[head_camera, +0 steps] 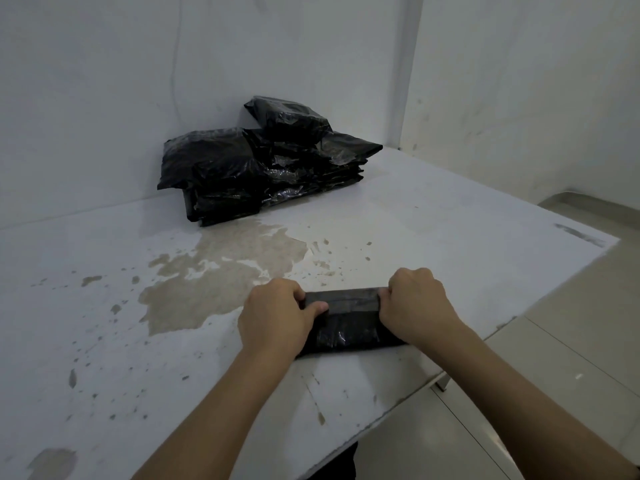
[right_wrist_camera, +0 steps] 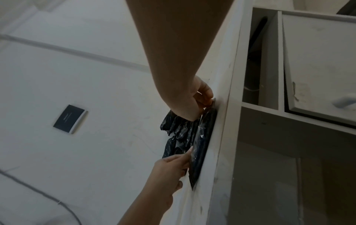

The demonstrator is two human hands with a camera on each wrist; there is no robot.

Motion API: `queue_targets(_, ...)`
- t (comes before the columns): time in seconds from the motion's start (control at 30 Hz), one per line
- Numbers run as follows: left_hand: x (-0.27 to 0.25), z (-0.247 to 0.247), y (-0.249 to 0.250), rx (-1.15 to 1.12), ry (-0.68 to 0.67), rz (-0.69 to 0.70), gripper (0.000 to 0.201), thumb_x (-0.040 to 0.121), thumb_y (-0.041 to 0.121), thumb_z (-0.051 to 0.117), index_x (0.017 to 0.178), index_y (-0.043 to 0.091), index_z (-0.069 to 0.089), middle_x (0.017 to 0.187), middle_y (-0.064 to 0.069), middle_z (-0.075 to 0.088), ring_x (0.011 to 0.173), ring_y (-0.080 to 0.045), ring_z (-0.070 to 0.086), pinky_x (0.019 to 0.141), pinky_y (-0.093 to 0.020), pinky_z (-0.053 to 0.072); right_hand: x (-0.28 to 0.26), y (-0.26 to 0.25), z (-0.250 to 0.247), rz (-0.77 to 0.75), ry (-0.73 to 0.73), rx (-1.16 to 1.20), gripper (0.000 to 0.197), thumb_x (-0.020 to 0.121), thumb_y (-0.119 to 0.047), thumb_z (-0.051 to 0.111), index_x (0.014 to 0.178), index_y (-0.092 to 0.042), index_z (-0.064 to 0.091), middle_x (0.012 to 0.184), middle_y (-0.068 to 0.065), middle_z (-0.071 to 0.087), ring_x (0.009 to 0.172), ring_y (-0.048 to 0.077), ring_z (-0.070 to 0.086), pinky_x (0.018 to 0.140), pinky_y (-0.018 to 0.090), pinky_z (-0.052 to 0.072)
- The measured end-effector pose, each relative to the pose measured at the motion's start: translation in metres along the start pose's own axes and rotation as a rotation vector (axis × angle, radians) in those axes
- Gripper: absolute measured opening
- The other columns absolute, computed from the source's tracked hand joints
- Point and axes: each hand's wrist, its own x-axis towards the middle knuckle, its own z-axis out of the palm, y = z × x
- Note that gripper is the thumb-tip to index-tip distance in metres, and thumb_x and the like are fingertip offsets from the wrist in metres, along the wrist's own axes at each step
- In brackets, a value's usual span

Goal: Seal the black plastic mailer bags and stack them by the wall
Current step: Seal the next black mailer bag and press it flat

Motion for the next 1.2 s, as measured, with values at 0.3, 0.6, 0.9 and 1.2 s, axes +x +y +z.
queue_targets(0.3, -0.003, 0.002, 0.000, 0.013, 0.008, 0.008, 0.034, 0.080, 0.047, 0.071, 0.096, 0.017, 0.070, 0.090, -0.001, 0.070, 0.087, -0.018, 0.064, 0.067, -0.030, 0.052, 0.000, -0.004, 0.010, 0.163, 0.105, 0.312, 0.047, 0.081, -0.050, 0.068, 0.069, -0.006, 0.054, 0.071, 0.005, 0.053, 0.072, 0.024, 0.054, 0.057, 0.027, 0.039)
queue_targets(0.6, 0.014, 0.008, 0.033, 0.441, -0.114, -0.023, 0.062, 0.087, 0.071, 0.039, 0.085, 0.011, 0.053, 0.092, -0.007, 0.058, 0.102, -0.030, 0.053, 0.087, -0.040, 0.039, 0.001, -0.002, 0.015, 0.229, 0.125, 0.367, 0.028, 0.091, -0.025, 0.061, 0.083, 0.001, 0.068, 0.069, 0.007, 0.055, 0.063, 0.022, 0.051, 0.059, 0.026, 0.040)
queue_targets(0.9, 0.026, 0.012, 0.016, 0.151, -0.108, -0.134, 0.055, 0.078, 0.064, 0.063, 0.074, 0.012, 0.045, 0.084, -0.005, 0.058, 0.095, -0.028, 0.058, 0.081, -0.037, 0.047, 0.010, 0.005, 0.012, 0.268, 0.077, 0.419, 0.028, 0.087, -0.030, 0.067, 0.079, -0.004, 0.066, 0.077, 0.011, 0.064, 0.074, 0.026, 0.060, 0.063, 0.029, 0.047)
queue_targets(1.2, -0.007, -0.003, -0.029, -0.188, -0.072, 0.136, 0.030, 0.087, 0.034, 0.067, 0.113, 0.017, 0.066, 0.099, 0.005, 0.069, 0.103, -0.016, 0.058, 0.089, -0.032, 0.049, 0.003, 0.003, 0.027, 0.185, 0.208, 0.251, 0.039, 0.091, -0.039, 0.060, 0.078, -0.002, 0.061, 0.074, 0.010, 0.059, 0.070, 0.028, 0.057, 0.058, 0.031, 0.046)
